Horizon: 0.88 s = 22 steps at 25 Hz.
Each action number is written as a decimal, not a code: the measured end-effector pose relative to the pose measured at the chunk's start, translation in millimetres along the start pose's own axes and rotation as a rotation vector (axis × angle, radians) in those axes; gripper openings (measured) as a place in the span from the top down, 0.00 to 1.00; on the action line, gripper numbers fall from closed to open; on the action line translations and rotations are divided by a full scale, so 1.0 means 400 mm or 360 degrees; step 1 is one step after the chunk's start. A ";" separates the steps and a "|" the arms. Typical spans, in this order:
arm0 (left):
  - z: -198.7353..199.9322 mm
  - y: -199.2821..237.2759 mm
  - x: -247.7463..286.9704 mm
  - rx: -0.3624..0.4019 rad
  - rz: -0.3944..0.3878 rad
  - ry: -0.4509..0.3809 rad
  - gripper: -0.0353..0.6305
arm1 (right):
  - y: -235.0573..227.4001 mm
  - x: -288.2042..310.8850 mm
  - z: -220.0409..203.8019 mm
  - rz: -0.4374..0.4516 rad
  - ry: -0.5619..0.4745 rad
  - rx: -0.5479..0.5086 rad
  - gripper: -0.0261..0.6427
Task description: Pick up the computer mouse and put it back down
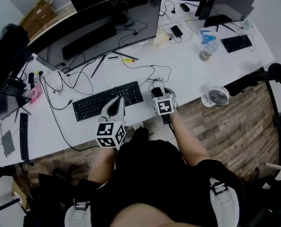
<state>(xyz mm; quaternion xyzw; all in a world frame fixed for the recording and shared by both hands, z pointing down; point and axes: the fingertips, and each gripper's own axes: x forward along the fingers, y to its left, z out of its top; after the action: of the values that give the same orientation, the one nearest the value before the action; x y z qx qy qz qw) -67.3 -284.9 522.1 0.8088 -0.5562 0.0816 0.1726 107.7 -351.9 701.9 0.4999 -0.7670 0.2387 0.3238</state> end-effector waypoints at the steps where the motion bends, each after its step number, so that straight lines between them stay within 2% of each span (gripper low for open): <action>1: -0.002 0.007 0.002 -0.0003 0.0005 0.0007 0.87 | 0.000 0.020 -0.011 0.0006 0.0055 0.0005 0.57; 7: -0.003 0.034 0.015 -0.0015 0.0031 0.0025 0.87 | 0.004 0.118 -0.096 0.0067 0.0420 0.0034 0.57; 10: 0.004 0.040 0.021 -0.0016 0.0036 0.0022 0.87 | -0.012 0.136 -0.106 0.0038 0.0490 0.0020 0.56; 13: 0.018 0.047 0.029 -0.0014 0.0042 0.0011 0.87 | -0.009 0.149 -0.113 0.0066 0.0517 0.0038 0.56; 16: 0.028 0.044 0.035 -0.0007 0.0034 0.0002 0.87 | -0.020 0.122 -0.092 0.0040 0.0465 -0.0015 0.56; 20: 0.037 0.039 0.042 -0.0001 0.0020 -0.0012 0.87 | 0.005 0.064 -0.012 0.0100 0.0246 0.0003 0.56; 22: 0.042 0.032 0.047 0.0001 0.0010 -0.0020 0.87 | 0.004 0.013 0.051 0.0087 0.0104 -0.0005 0.56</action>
<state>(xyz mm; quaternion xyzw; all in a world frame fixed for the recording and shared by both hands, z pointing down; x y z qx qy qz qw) -73.3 -311.6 515.0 0.8076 -0.5599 0.0772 0.1684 99.5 -368.7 691.8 0.4703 -0.7697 0.2623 0.3429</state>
